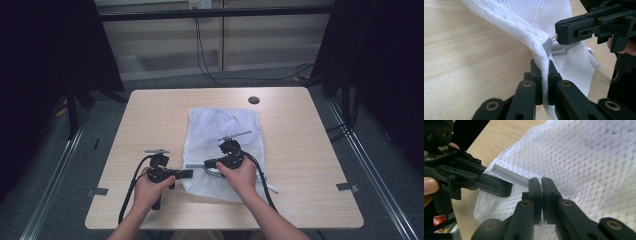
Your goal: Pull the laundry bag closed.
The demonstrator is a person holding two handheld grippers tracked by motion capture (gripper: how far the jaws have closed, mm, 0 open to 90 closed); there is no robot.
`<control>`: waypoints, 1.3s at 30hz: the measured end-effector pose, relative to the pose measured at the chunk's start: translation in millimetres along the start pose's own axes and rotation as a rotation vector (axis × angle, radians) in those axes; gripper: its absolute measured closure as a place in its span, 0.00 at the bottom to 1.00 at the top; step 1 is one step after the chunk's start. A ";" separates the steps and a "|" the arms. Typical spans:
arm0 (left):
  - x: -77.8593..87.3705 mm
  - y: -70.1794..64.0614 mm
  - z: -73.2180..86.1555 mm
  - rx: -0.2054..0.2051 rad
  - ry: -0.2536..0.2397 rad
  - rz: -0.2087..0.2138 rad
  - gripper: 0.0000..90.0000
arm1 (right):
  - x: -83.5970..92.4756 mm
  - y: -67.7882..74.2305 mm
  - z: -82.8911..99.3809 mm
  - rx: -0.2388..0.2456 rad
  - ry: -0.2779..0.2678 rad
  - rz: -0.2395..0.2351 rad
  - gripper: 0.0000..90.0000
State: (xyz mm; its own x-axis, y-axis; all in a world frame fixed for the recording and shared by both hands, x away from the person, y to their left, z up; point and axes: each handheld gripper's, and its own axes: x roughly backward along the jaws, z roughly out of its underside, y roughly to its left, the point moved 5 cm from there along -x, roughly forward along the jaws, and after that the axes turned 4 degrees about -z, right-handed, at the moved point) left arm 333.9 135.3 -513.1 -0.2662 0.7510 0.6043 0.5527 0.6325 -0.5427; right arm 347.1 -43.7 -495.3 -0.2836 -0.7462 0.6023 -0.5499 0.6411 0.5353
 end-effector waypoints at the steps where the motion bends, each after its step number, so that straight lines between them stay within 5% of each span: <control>1: -0.9 -0.5 0.3 0.000 -0.001 -0.005 0.99 | 1.1 -0.4 0.3 -0.005 0.000 0.000 0.96; 39: 0.5 1.6 1.4 0.018 0.006 -0.021 0.99 | 15.5 -12.7 3.0 -0.010 -0.002 0.025 0.96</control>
State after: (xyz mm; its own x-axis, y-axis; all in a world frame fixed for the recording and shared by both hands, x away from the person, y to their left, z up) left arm 333.6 137.0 -514.5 -0.2728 0.7368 0.6187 0.5327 0.6512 -0.5406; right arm 347.4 -63.9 -494.6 -0.2987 -0.7304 0.6143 -0.5345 0.6613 0.5263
